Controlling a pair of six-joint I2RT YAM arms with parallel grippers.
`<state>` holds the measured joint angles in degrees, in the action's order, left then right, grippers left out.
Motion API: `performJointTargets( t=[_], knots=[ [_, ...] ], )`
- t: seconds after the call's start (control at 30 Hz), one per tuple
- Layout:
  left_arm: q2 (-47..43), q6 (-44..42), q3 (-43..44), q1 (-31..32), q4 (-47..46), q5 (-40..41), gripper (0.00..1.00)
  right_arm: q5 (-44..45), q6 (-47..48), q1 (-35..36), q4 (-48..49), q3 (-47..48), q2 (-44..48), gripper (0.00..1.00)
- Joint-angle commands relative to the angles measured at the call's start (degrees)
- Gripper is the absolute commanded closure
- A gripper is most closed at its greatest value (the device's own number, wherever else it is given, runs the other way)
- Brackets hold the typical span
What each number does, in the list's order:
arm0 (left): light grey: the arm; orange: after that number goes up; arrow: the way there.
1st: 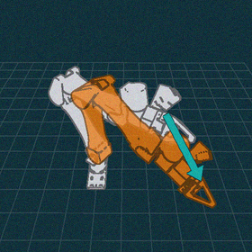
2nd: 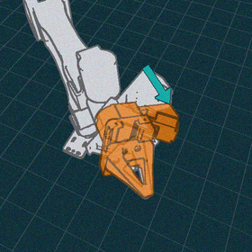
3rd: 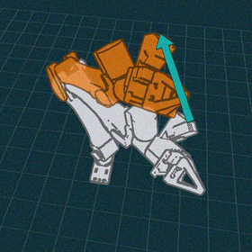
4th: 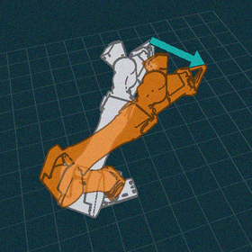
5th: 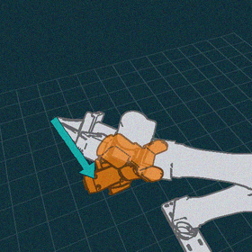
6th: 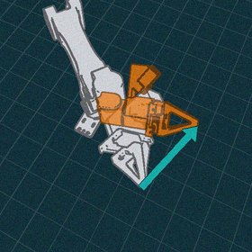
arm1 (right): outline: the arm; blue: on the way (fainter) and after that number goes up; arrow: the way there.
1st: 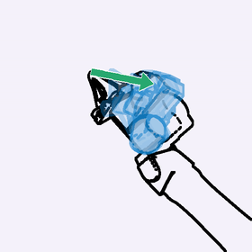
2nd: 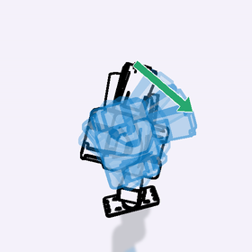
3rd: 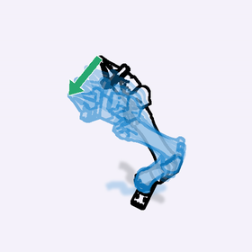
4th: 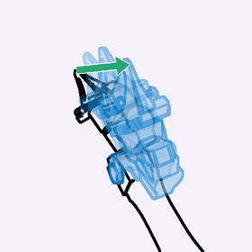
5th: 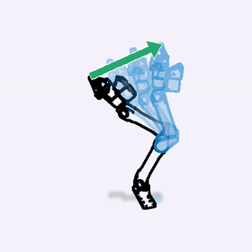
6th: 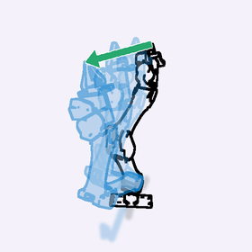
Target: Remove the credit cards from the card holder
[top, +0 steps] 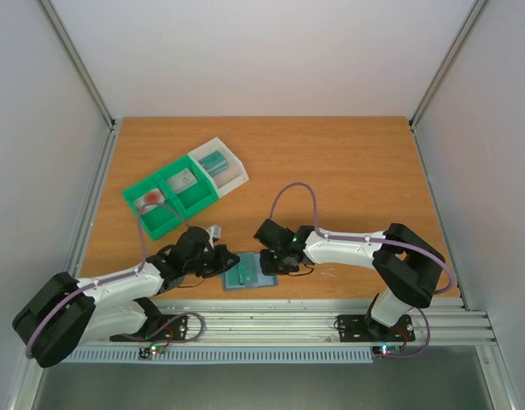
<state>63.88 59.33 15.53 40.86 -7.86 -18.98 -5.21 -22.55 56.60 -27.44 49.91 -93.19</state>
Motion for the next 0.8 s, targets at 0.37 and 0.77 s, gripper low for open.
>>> performJointTargets(
  t=[0.37, 0.77],
  knots=[
    [4.4, -2.6, 2.2, 0.1, -0.1, -2.0, 0.94, 0.8, -0.6, -0.1, -2.6, -1.0, 0.0, 0.91],
    [8.4, -1.9, 2.7, 0.0, -3.8, -4.0, 0.85, 0.2, -1.0, -0.1, -2.7, -0.5, 4.2, 0.89]
  ],
)
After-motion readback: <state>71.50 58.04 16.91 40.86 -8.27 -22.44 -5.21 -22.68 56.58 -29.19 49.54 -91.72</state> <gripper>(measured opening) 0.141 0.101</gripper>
